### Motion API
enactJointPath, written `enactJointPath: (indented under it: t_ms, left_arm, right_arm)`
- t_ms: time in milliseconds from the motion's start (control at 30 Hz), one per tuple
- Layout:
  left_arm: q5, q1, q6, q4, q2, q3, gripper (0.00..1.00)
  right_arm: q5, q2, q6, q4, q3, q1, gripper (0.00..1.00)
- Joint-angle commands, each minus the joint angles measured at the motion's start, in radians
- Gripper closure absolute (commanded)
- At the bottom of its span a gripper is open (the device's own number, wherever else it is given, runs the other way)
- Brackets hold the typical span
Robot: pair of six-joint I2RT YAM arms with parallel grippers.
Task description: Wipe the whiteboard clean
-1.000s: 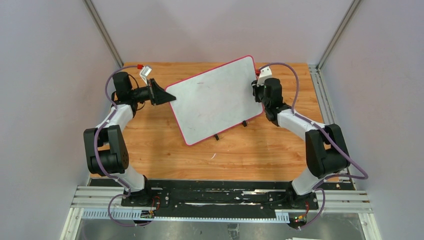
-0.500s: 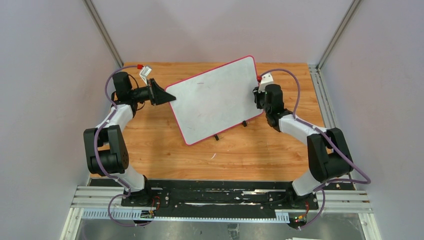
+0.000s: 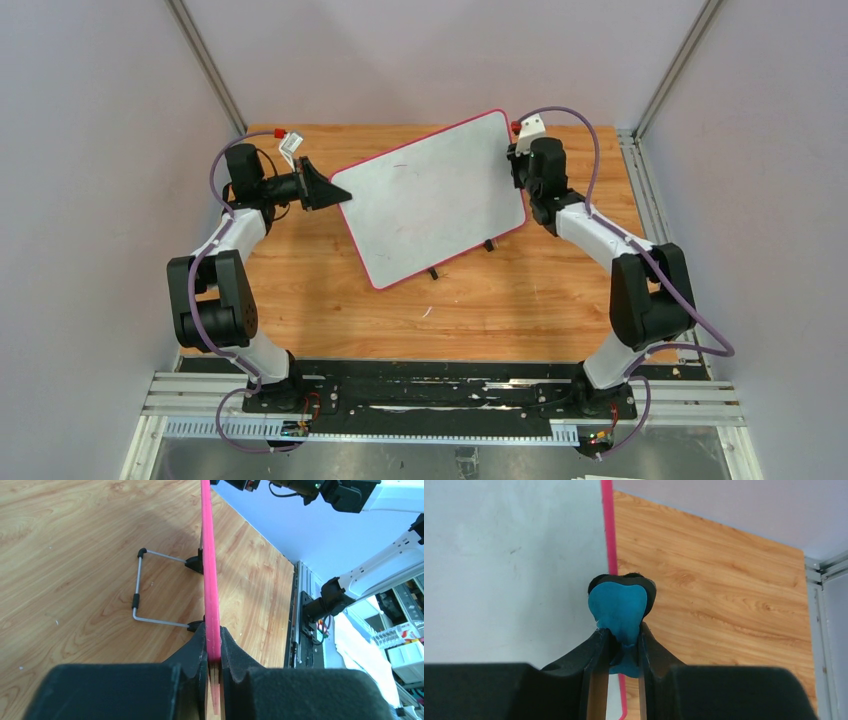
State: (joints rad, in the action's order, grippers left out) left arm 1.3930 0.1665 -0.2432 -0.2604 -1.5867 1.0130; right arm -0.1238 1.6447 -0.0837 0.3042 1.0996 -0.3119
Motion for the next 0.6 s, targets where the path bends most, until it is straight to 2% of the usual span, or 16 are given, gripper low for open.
enactJointPath:
  t_ms: [0,567]
  left_arm:
    - [0.076,-0.005,0.03,-0.029,0.003,-0.002,1.0]
    - [0.076,-0.005,0.028,-0.029,0.001,0.001,1.0]
  right_arm:
    - [-0.011,-0.005,-0.037,-0.009,0.048,0.031,0.99]
    - [0.012,-0.056,0.103,0.115,-0.224,0.039,0.99]
